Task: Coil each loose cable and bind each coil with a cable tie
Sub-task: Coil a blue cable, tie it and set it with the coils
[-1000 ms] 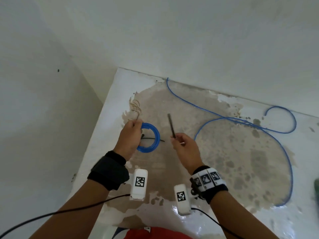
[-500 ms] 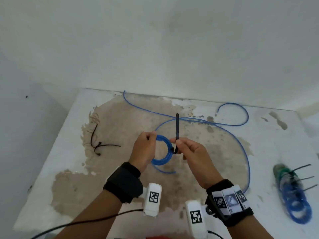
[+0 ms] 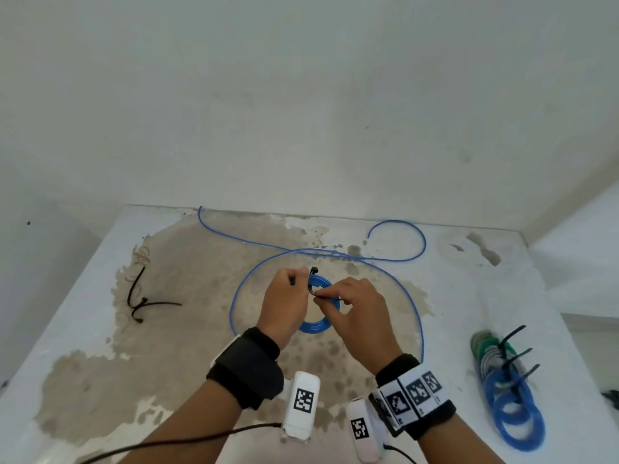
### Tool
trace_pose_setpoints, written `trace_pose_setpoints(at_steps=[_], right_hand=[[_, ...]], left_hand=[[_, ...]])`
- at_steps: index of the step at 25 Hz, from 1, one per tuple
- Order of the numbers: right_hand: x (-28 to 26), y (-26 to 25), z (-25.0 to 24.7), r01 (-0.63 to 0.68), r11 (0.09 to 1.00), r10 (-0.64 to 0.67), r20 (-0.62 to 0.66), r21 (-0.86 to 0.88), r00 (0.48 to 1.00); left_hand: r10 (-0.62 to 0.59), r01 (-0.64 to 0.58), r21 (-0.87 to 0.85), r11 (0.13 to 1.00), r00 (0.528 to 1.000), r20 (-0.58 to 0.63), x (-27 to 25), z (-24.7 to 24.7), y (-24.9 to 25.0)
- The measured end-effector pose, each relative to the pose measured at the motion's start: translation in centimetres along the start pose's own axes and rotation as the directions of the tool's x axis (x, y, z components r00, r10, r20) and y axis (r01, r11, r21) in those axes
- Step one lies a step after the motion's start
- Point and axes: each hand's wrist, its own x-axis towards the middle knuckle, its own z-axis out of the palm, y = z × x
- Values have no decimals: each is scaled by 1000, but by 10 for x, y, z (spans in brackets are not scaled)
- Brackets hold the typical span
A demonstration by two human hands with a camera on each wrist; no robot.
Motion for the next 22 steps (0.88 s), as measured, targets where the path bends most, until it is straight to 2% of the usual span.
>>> trace_pose_setpoints(at_steps=[4, 9, 11, 17, 19, 21, 22], right_hand=[[10, 5, -14, 71, 992, -75, -37, -104, 996], [19, 7, -20, 119, 990, -119, 1, -81, 993], [17, 7, -22, 106, 994, -107, -24, -37, 994], [7, -6, -31, 106, 964, -86, -90, 243, 992], [6, -9, -30, -1, 918, 33, -72, 396, 997], [10, -15, -32, -209, 767, 251, 17, 606, 968], [12, -18, -35, -279, 695, 318, 64, 662, 946]], left_hand=[[-17, 16, -33, 999, 1000, -19, 1, 15, 6], [-23, 23, -34, 999, 1000, 18, -1, 21, 13], [-46, 48, -52, 998, 999, 27, -2, 22, 15], [-65, 69, -106, 992, 997, 33, -2, 27, 21], [-61, 66, -121, 990, 997, 40, -3, 30, 22], [-32, 36, -123, 992, 999, 35, -5, 32, 23], [-4, 8, -113, 994, 1000, 28, -6, 33, 23]])
